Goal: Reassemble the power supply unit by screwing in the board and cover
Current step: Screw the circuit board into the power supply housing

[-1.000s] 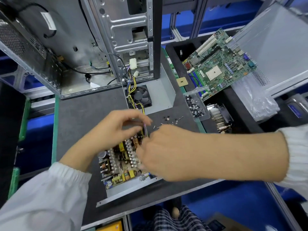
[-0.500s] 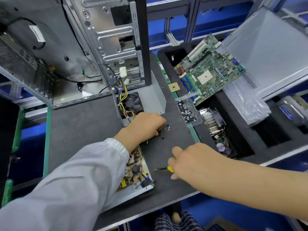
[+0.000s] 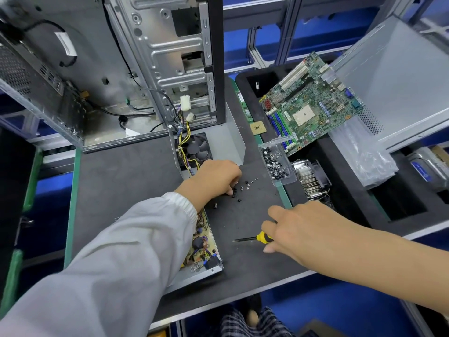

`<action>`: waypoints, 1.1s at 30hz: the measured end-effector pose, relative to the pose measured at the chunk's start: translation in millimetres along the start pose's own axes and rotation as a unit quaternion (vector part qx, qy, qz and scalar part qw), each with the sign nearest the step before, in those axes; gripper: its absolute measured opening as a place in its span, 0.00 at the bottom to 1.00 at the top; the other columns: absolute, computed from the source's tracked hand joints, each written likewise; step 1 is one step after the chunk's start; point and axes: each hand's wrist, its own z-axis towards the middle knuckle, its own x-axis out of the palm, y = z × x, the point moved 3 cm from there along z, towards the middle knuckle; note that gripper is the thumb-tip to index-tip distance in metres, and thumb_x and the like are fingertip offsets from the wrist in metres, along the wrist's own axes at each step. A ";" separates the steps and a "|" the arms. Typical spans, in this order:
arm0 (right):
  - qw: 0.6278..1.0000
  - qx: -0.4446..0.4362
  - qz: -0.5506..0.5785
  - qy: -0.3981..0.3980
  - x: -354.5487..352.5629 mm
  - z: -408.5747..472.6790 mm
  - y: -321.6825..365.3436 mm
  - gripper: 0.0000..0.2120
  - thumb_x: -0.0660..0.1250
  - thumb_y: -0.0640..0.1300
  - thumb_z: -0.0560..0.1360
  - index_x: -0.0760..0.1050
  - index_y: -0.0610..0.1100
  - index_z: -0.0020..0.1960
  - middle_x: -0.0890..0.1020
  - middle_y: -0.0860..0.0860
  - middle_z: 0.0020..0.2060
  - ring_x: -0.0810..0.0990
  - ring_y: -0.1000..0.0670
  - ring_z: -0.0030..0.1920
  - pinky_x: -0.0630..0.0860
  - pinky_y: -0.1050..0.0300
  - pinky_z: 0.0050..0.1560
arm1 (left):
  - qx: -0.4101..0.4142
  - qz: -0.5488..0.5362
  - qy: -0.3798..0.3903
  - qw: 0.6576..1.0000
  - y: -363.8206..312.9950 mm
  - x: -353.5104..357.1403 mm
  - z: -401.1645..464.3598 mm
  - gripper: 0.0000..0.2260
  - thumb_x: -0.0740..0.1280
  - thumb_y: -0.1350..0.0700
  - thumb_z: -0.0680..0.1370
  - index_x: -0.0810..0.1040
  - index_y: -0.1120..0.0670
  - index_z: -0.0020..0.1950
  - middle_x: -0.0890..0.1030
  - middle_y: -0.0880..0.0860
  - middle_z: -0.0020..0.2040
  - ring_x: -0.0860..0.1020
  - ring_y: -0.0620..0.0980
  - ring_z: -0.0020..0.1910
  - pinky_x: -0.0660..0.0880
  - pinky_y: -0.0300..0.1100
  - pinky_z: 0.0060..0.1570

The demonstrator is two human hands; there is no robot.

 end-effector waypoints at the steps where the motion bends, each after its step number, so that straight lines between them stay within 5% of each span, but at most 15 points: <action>1: 1.000 0.001 -0.002 0.004 0.6 -0.7 -0.7 0.20 0.48 0.58 0.82 0.67 0.43 0.60 0.69 0.46 0.53 0.76 0.43 0.41 0.51 0.56 0.27 | 0.000 -0.004 -0.005 1.000 -0.4 -0.1 -0.8 0.07 0.72 0.56 0.75 0.79 0.53 0.51 0.78 0.51 0.55 0.78 0.55 0.54 0.65 0.44 0.41; 7: 0.999 0.032 0.018 0.009 -5.3 -9.2 -10.7 0.21 0.46 0.61 0.80 0.66 0.48 0.60 0.69 0.50 0.54 0.78 0.43 0.46 0.53 0.56 0.28 | -0.014 -0.095 -0.052 0.994 9.4 -15.4 -18.6 0.08 0.73 0.50 0.75 0.74 0.47 0.41 0.77 0.46 0.43 0.77 0.52 0.51 0.65 0.42 0.40; 13: 0.991 0.045 0.090 -0.091 -16.8 -12.8 -29.9 0.23 0.41 0.66 0.76 0.66 0.58 0.61 0.67 0.58 0.46 0.76 0.54 0.46 0.71 0.58 0.41 | -0.003 -0.213 -0.099 0.972 23.6 -37.2 -59.9 0.06 0.73 0.54 0.76 0.79 0.54 0.42 0.82 0.49 0.39 0.79 0.49 0.43 0.75 0.45 0.43; 15: 0.969 0.061 0.172 -0.164 -25.9 -13.9 -38.3 0.26 0.41 0.67 0.73 0.69 0.59 0.58 0.68 0.60 0.43 0.74 0.56 0.42 0.73 0.57 0.42 | 0.003 -0.397 -0.171 0.902 28.2 -38.1 -78.6 0.03 0.71 0.61 0.77 0.81 0.58 0.43 0.84 0.52 0.37 0.82 0.49 0.38 0.78 0.41 0.41; 19: 0.885 0.067 0.322 -0.329 -41.5 -13.8 -50.1 0.16 0.57 0.62 0.78 0.78 0.55 0.53 0.74 0.58 0.38 0.75 0.55 0.38 0.72 0.60 0.39 | -0.012 -0.669 -0.239 0.704 35.1 -18.5 -112.4 0.05 0.67 0.63 0.79 0.83 0.59 0.47 0.83 0.51 0.38 0.80 0.45 0.37 0.76 0.35 0.38; 22: 0.868 0.069 0.333 -0.362 -50.8 -6.4 -49.8 0.11 0.61 0.57 0.77 0.78 0.54 0.53 0.75 0.56 0.37 0.76 0.54 0.37 0.71 0.61 0.39 | -0.006 -0.792 -0.210 0.573 34.1 -5.0 -120.7 0.06 0.68 0.58 0.75 0.84 0.56 0.48 0.82 0.52 0.39 0.79 0.44 0.38 0.77 0.34 0.40; 26: 0.870 0.071 0.330 -0.359 -59.9 -1.6 -49.0 0.14 0.59 0.58 0.77 0.79 0.53 0.53 0.78 0.56 0.40 0.77 0.53 0.41 0.70 0.58 0.41 | 0.021 -0.871 -0.183 0.456 33.8 -1.9 -122.7 0.09 0.67 0.60 0.75 0.85 0.58 0.52 0.80 0.52 0.39 0.78 0.44 0.39 0.78 0.34 0.42; 27: 0.872 0.073 0.328 -0.356 -60.6 -1.9 -50.1 0.15 0.58 0.59 0.77 0.79 0.53 0.53 0.79 0.56 0.40 0.77 0.53 0.41 0.70 0.58 0.41 | 0.019 -0.871 -0.182 0.456 34.3 -1.6 -122.6 0.09 0.67 0.60 0.75 0.86 0.57 0.51 0.81 0.52 0.39 0.79 0.44 0.39 0.78 0.34 0.43; 28: 0.875 0.078 0.323 -0.352 -59.9 -2.4 -52.2 0.16 0.57 0.59 0.76 0.79 0.52 0.53 0.79 0.56 0.41 0.77 0.53 0.42 0.70 0.58 0.41 | 0.007 -0.846 -0.195 0.496 34.6 -1.5 -121.7 0.08 0.68 0.60 0.76 0.86 0.56 0.50 0.82 0.51 0.39 0.79 0.44 0.39 0.78 0.34 0.43; 30: 0.882 0.104 0.311 -0.338 -54.3 -4.2 -59.1 0.17 0.58 0.59 0.77 0.80 0.51 0.52 0.78 0.58 0.39 0.77 0.54 0.40 0.70 0.57 0.40 | -0.034 -0.683 -0.251 0.685 32.5 -4.4 -113.1 0.05 0.70 0.60 0.77 0.86 0.53 0.47 0.84 0.49 0.39 0.80 0.42 0.40 0.77 0.34 0.44; 32: 0.893 0.145 0.297 -0.306 -45.6 -6.4 -66.2 0.17 0.58 0.59 0.78 0.80 0.50 0.52 0.77 0.56 0.38 0.76 0.52 0.39 0.73 0.52 0.40 | -0.056 -0.389 -0.261 0.882 18.4 -8.5 -91.3 0.03 0.70 0.58 0.77 0.84 0.51 0.47 0.84 0.47 0.43 0.80 0.43 0.44 0.72 0.37 0.44; 33: 0.900 0.163 0.288 -0.285 -41.5 -7.7 -68.1 0.18 0.57 0.59 0.76 0.80 0.49 0.52 0.77 0.55 0.38 0.77 0.50 0.39 0.74 0.48 0.40 | -0.058 -0.241 -0.228 0.942 7.5 -8.5 -78.8 0.03 0.69 0.56 0.77 0.83 0.50 0.49 0.83 0.47 0.46 0.79 0.47 0.48 0.69 0.39 0.45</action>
